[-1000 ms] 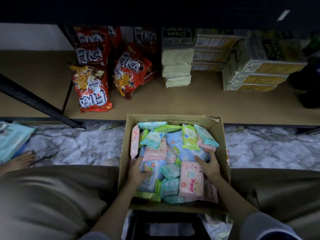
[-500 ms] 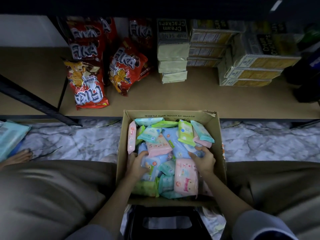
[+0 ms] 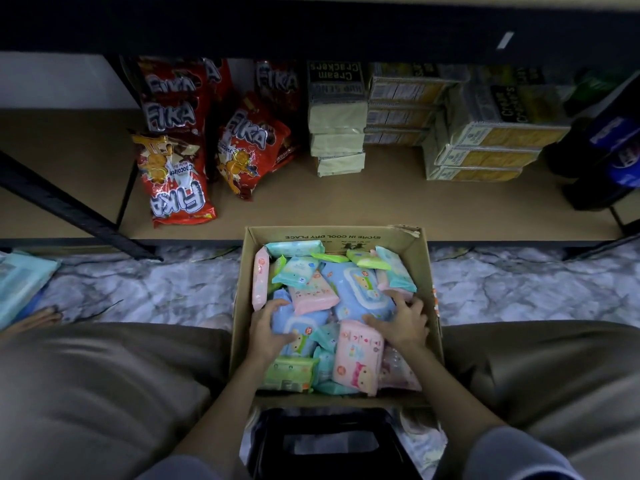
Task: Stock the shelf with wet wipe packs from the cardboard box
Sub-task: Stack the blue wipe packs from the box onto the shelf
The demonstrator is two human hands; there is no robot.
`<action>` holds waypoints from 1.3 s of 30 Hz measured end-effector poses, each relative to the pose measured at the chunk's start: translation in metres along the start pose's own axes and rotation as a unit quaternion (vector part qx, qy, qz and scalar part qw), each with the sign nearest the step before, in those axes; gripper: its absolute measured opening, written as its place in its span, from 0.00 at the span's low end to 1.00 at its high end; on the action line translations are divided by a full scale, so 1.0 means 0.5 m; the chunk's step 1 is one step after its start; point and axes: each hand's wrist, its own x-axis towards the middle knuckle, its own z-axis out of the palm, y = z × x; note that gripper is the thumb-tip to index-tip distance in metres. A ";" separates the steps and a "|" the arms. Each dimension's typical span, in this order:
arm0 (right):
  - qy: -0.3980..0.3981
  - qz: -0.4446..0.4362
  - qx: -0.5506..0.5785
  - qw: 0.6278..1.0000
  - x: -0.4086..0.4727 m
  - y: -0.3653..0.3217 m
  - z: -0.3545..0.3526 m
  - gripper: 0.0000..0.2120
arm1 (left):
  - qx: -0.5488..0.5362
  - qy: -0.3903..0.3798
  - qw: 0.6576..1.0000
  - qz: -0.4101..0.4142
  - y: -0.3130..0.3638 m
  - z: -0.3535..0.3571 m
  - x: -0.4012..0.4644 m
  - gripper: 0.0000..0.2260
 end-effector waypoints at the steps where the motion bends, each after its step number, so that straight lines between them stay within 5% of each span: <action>1: -0.038 -0.025 0.037 0.998 0.016 0.004 -0.004 0.34 | 0.008 -0.002 1.000 0.003 -0.005 -0.002 0.005 0.25; 4: -0.131 -0.071 0.185 0.971 0.056 0.019 0.002 0.34 | 0.049 -0.048 0.998 -0.004 -0.014 -0.013 0.022 0.32; 8: -0.175 -0.062 0.209 0.960 0.083 0.028 0.032 0.45 | 0.139 -0.134 0.980 -0.047 -0.010 -0.014 0.028 0.45; 26: 0.012 -0.150 0.125 0.981 0.000 -0.009 -0.002 0.23 | 0.214 -0.021 0.977 0.003 0.096 -0.043 -0.050 0.33; 39: 0.067 -0.213 0.084 0.971 -0.081 -0.031 -0.090 0.27 | 0.139 0.052 0.987 0.058 0.199 -0.095 -0.076 0.34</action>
